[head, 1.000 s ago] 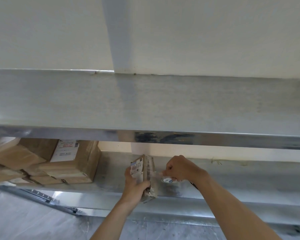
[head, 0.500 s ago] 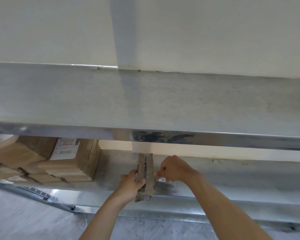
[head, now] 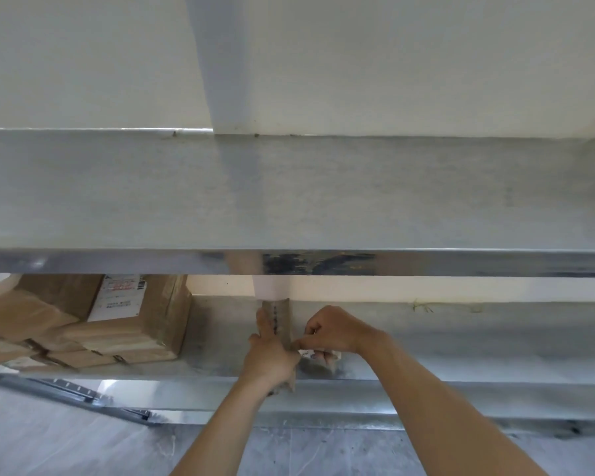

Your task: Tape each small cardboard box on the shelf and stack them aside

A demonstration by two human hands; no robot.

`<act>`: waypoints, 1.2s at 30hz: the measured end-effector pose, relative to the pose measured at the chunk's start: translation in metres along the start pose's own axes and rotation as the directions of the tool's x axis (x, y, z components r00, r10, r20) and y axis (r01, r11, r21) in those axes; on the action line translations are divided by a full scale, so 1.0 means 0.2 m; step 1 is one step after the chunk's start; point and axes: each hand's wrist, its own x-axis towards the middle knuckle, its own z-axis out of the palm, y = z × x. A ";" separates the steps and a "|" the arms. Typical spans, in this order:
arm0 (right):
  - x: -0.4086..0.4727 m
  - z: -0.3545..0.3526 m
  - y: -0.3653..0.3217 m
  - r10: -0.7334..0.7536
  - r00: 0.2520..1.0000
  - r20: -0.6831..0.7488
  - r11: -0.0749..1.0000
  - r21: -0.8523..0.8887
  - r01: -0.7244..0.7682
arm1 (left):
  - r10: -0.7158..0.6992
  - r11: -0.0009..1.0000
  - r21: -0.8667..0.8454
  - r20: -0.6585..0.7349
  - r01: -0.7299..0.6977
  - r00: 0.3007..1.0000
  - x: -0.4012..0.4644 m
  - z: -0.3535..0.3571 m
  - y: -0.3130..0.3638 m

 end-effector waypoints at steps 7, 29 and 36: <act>0.02 -0.03 -0.03 -0.030 0.999 -0.021 0.999 0.023 0.031 | -0.037 0.945 -0.317 0.117 0.073 0.992 -0.04 -0.10 -0.05; 0.00 -0.05 0.01 0.049 0.986 -0.160 0.929 -0.355 -0.103 | -0.116 0.635 -0.742 0.184 0.215 0.976 -0.03 0.00 -0.20; 0.07 0.03 -0.04 0.051 0.991 -0.127 0.915 -0.391 -0.097 | -0.122 0.987 -0.092 0.077 0.129 0.990 -0.01 -0.05 -0.24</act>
